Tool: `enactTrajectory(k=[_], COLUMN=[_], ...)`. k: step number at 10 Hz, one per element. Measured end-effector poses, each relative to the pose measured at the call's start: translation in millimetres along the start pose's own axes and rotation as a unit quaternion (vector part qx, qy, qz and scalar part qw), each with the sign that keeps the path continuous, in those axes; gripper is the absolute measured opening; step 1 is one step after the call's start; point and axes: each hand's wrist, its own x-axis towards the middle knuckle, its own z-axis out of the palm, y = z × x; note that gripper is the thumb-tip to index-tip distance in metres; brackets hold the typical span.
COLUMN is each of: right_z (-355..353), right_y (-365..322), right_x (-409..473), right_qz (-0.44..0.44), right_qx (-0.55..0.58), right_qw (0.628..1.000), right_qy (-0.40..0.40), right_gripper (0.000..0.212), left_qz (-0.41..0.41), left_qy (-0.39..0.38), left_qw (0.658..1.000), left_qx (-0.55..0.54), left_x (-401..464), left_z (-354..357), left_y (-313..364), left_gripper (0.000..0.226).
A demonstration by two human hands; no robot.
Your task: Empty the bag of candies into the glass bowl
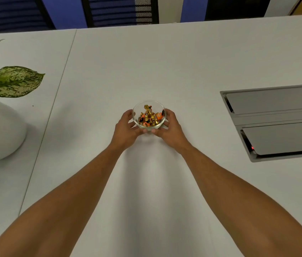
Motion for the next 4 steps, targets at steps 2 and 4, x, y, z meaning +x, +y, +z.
enactTrajectory(k=[2, 4], right_z=[1.5, 1.5], right_y=[1.5, -0.6], right_x=[21.3, 21.3], right_qz=[-0.022, -0.025], right_qx=[-0.01, -0.038], right_qw=[1.0, 0.999], right_qy=[0.005, -0.018], right_gripper=[0.082, 0.093], left_qz=[0.015, 0.002], left_qy=[-0.004, -0.023], left_qw=[1.0, 0.999], left_qx=[0.009, 0.036], left_x=[19.2, 18.6], left_z=[-1.7, -4.3], left_y=[3.0, 2.4], left_gripper=[0.079, 0.094])
